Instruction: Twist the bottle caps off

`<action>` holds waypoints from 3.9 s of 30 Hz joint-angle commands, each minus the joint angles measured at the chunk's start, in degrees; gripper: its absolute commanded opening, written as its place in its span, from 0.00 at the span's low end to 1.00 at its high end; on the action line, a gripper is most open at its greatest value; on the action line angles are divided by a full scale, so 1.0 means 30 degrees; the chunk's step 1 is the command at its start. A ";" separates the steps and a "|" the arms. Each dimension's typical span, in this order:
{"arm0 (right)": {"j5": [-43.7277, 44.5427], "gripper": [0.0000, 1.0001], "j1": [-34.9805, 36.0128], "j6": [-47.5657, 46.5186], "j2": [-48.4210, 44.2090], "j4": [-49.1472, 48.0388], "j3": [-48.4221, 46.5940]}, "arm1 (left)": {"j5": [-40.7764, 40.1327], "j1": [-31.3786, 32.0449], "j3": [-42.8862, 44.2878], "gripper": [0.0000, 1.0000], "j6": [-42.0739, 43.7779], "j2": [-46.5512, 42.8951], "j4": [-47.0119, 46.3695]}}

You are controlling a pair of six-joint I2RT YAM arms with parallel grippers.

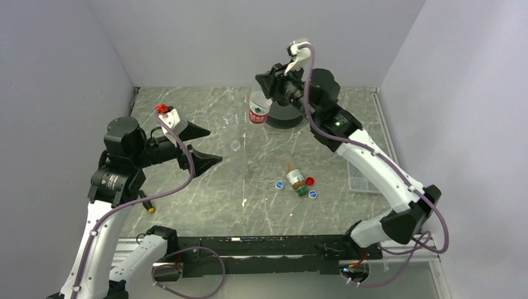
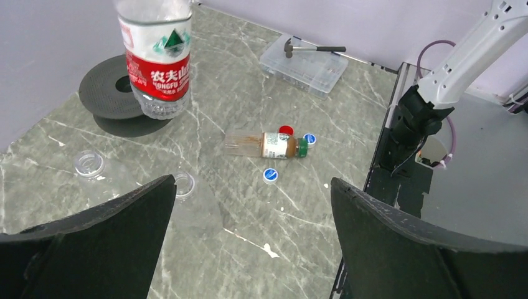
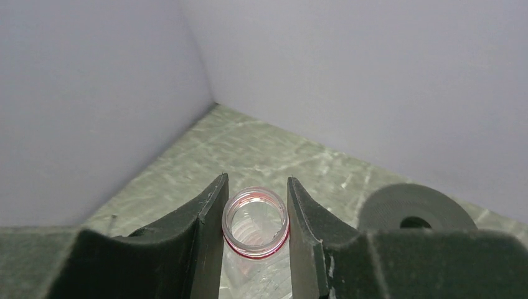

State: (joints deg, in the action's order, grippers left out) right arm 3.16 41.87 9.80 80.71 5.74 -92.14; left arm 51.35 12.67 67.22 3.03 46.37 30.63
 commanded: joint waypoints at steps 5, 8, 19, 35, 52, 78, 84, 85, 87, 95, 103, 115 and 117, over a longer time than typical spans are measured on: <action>0.1337 0.00 -0.1320 -0.0549 0.3032 -0.3573 0.2194 | -0.0560 -0.0041 0.0737 0.99 0.0661 0.0184 0.0875; 0.1635 0.00 -0.1386 -0.0214 0.4248 -0.4682 0.2666 | -0.0891 -0.0052 0.0817 0.99 0.0710 0.0308 0.1325; 0.2372 0.00 -0.1299 0.0752 0.7345 -0.8731 0.4275 | -0.1444 -0.0051 0.0556 1.00 0.1005 0.0228 0.1494; 0.2968 0.33 -0.1065 0.0598 0.8764 -0.7451 0.4038 | -0.1520 -0.0059 0.0588 0.99 0.0881 0.0360 0.1248; 0.1981 0.98 -0.0801 -0.0331 0.6930 -0.5607 0.2910 | -0.1445 -0.0040 0.0410 0.99 0.0657 0.0173 0.0921; 0.4314 1.00 -0.0352 0.5810 -0.5008 0.0919 1.6528 | -0.0717 -0.0054 0.0541 0.99 0.0341 0.0331 0.0955; 0.5187 0.98 0.1242 0.7557 -0.4831 0.1182 1.8331 | -0.0127 -0.0062 0.0359 0.99 0.0042 0.0450 0.0693; 0.5414 0.97 0.1435 0.7701 -0.4368 0.1192 1.8278 | -0.0016 -0.0040 0.0304 0.99 -0.0035 0.0470 0.0615; 0.6087 0.94 0.1568 0.7808 -0.3314 0.1310 1.8039 | 0.0133 -0.0057 0.0331 0.99 -0.0100 0.0503 0.0559; 0.7885 0.81 0.1563 0.8232 -0.0669 0.1807 1.6952 | 0.0530 -0.0062 0.0674 0.99 0.0362 0.0344 0.1248; 0.7159 0.73 0.1550 0.8363 -0.0332 0.1416 1.6861 | 0.1079 -0.0045 0.0460 0.99 0.0193 0.0278 0.0925; 0.7100 0.40 0.1546 0.8611 -0.0156 0.1886 1.6571 | 0.3390 -0.0039 0.0586 0.99 0.2013 0.0202 0.1593; 0.7101 0.34 0.1543 0.8157 -0.1404 0.2752 1.5819 | 0.4110 -0.0044 0.0718 0.99 0.3462 0.0245 0.2107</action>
State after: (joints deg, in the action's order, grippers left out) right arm 23.51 46.54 35.62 82.76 10.90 -39.94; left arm 57.71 12.67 67.85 6.52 47.70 35.22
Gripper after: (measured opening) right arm 0.556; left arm 0.992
